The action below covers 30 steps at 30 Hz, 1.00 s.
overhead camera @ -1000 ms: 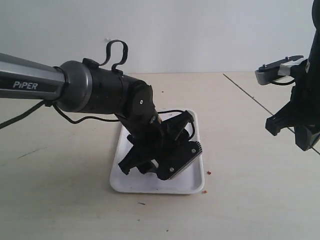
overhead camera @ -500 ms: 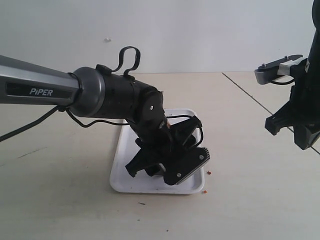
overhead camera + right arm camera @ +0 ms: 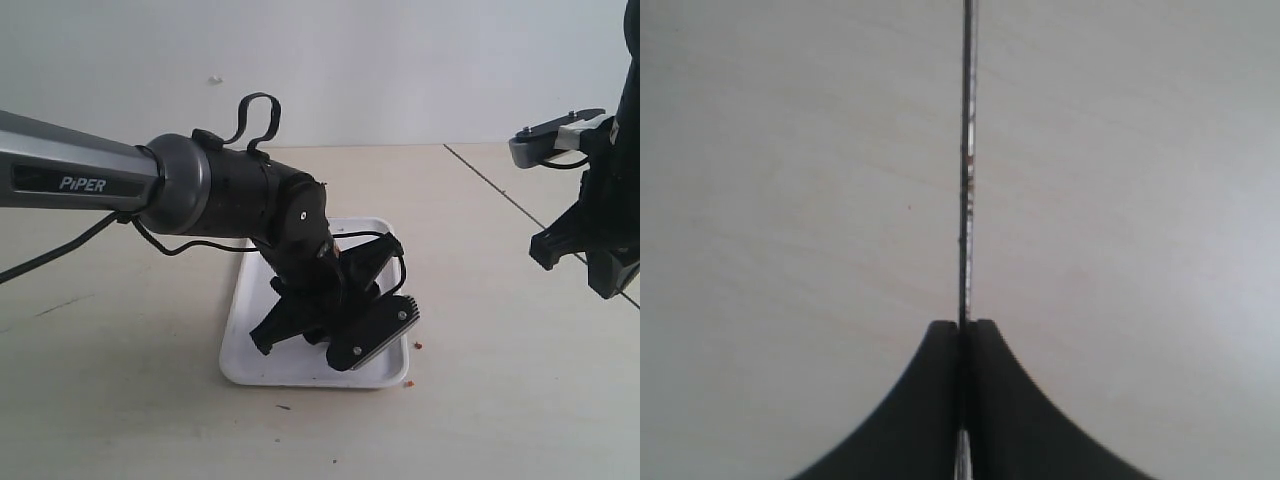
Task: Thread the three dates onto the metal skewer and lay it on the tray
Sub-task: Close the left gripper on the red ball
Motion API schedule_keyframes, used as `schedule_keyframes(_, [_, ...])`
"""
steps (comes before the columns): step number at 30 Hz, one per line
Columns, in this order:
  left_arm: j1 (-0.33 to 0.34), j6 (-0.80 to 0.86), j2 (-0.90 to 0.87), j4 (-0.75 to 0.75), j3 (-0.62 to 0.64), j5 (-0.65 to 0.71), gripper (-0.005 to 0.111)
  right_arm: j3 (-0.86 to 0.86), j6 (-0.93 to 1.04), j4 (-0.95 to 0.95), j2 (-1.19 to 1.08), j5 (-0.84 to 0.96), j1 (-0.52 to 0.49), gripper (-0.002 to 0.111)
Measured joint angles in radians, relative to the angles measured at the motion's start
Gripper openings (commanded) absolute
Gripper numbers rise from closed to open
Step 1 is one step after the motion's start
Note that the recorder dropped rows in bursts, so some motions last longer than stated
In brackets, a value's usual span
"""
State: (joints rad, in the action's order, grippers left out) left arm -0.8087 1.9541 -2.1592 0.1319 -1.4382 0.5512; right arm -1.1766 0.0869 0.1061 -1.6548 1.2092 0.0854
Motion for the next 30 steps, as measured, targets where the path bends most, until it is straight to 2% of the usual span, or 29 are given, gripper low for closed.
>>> schedule_keyframes(16, [0.000, -0.014, 0.000, 0.000, 0.000, 0.000, 0.036, 0.000, 0.000, 0.000, 0.000, -0.004, 0.000, 0.000])
schedule_keyframes(21, [0.000, -0.034, 0.000, 0.000, 0.000, 0.000, 0.025, 0.000, 0.000, 0.000, 0.000, -0.004, 0.000, 0.000])
schedule_keyframes(30, [0.000, -0.042, 0.000, 0.000, 0.000, 0.000, 0.031, 0.000, 0.000, 0.000, 0.000, -0.004, 0.000, 0.000])
